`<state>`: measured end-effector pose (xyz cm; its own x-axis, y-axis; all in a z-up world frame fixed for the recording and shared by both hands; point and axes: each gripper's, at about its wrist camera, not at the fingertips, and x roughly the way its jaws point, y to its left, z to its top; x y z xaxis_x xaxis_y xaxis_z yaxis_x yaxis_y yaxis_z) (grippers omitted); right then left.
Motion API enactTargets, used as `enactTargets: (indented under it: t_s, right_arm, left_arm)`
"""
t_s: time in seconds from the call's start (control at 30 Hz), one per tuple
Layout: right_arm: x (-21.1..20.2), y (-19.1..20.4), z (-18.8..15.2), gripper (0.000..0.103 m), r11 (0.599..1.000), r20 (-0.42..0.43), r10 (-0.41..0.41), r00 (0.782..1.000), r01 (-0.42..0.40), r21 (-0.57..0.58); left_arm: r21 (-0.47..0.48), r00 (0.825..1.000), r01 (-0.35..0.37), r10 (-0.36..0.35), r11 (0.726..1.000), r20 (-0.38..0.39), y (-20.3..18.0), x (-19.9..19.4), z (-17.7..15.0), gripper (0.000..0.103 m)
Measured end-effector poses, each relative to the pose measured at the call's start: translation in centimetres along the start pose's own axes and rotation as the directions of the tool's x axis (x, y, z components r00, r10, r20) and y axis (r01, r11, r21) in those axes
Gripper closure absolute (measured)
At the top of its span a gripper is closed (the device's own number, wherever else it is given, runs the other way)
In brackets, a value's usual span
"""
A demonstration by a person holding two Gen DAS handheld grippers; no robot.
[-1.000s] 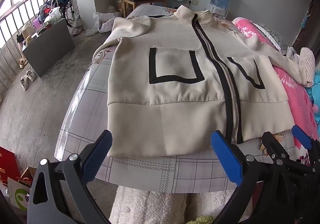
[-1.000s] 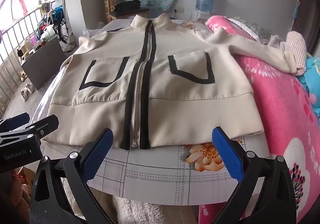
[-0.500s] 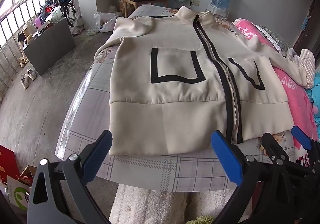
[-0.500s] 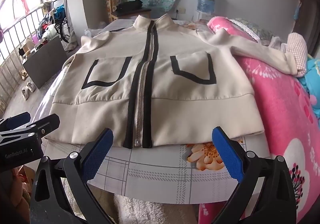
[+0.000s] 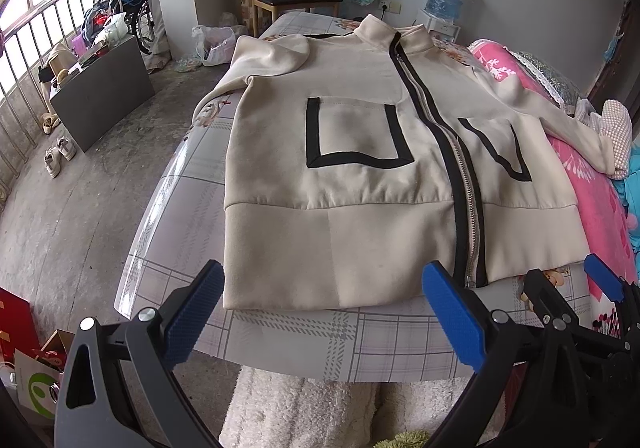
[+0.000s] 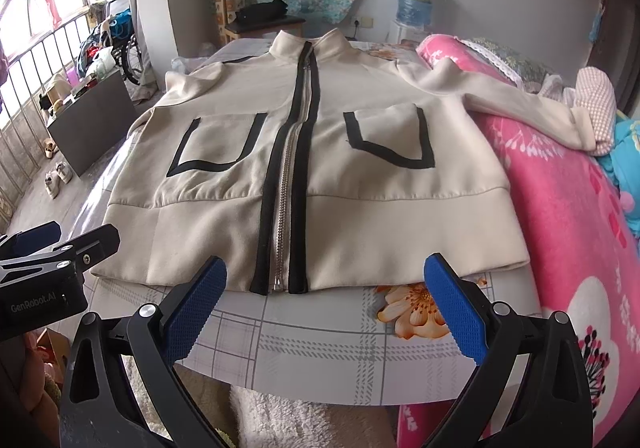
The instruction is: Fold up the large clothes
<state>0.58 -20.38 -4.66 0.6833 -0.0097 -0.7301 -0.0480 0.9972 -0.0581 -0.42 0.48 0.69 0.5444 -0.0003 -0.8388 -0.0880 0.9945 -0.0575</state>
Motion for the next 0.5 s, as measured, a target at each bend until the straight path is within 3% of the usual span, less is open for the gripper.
enactTargets:
  t_s: [0.5]
  right_arm:
    - [-0.09, 0.02, -0.08, 0.008, 1.000, 0.002, -0.002, 1.000, 0.002, -0.001]
  left_arm:
    - [-0.008, 1.000, -0.004, 0.004, 1.000, 0.004, 0.73, -0.24, 0.07, 0.006]
